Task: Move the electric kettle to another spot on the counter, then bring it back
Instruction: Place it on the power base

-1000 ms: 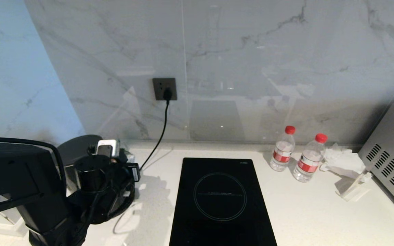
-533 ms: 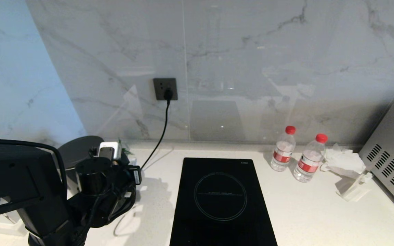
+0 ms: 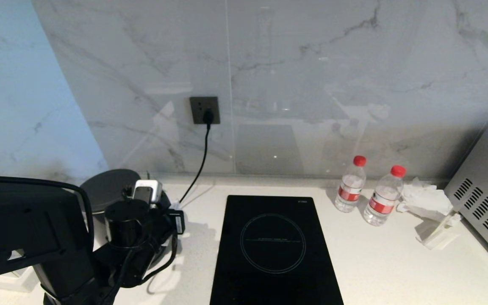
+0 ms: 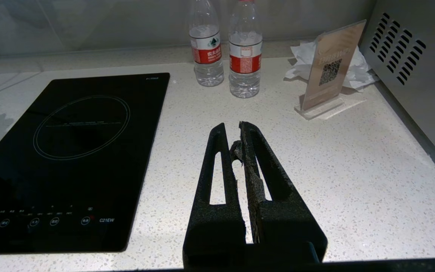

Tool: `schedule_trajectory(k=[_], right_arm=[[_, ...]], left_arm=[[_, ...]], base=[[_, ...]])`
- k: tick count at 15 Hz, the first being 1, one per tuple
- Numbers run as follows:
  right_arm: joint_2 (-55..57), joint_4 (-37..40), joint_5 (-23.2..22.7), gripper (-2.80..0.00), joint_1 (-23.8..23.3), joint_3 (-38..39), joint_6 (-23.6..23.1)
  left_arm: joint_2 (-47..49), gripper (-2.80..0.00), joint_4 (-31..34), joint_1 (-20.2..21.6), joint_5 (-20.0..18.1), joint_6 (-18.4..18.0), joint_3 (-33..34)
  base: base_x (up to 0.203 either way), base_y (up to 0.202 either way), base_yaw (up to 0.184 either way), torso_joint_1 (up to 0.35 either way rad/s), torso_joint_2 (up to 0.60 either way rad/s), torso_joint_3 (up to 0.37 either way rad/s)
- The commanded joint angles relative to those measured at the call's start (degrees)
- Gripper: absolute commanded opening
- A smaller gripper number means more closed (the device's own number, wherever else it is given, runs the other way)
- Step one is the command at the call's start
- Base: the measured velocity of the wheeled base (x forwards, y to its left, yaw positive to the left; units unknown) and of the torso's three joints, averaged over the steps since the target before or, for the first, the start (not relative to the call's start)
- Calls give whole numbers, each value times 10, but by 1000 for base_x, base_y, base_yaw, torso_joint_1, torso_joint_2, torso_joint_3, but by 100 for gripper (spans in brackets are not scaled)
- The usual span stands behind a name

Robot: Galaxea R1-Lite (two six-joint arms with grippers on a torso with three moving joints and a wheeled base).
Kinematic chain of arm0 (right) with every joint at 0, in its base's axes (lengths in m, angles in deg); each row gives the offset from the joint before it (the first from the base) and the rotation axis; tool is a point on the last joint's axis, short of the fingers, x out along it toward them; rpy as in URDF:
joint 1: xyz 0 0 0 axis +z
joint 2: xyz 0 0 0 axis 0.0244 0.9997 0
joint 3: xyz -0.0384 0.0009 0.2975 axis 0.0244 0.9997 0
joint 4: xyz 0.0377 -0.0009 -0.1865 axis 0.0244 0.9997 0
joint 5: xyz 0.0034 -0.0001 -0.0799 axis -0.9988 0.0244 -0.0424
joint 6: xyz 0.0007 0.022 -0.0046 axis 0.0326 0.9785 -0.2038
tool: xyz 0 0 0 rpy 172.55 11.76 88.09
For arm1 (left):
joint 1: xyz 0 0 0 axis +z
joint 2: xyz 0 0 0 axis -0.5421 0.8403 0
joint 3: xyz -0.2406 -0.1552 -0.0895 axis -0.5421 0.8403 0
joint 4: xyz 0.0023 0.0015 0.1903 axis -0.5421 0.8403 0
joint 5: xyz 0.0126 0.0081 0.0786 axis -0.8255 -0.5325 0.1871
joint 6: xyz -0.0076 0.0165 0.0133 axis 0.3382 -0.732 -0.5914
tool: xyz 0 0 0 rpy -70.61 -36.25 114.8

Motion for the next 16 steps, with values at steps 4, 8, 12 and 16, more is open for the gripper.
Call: schedule_trajectory(k=[4,8,12,16], right_arm=[[0,0,0,-280,0,0,0],[0,0,0,-280,0,0,0],[0,0,0,-280,0,0,0],[0,0,0,-280,0,0,0]], left_arm=[[23,-280,-17,-5,2,0,-7],[16,-280,-17,-8,3,-2,-19],[19,-280,-17,-14,2,-2,-21],[32,-280,-17,-15,3,-2,-19]], base=[[0,0,0,0,0,0],[0,0,0,0,0,0],[0,0,0,0,0,0],[0,0,0,0,0,0]])
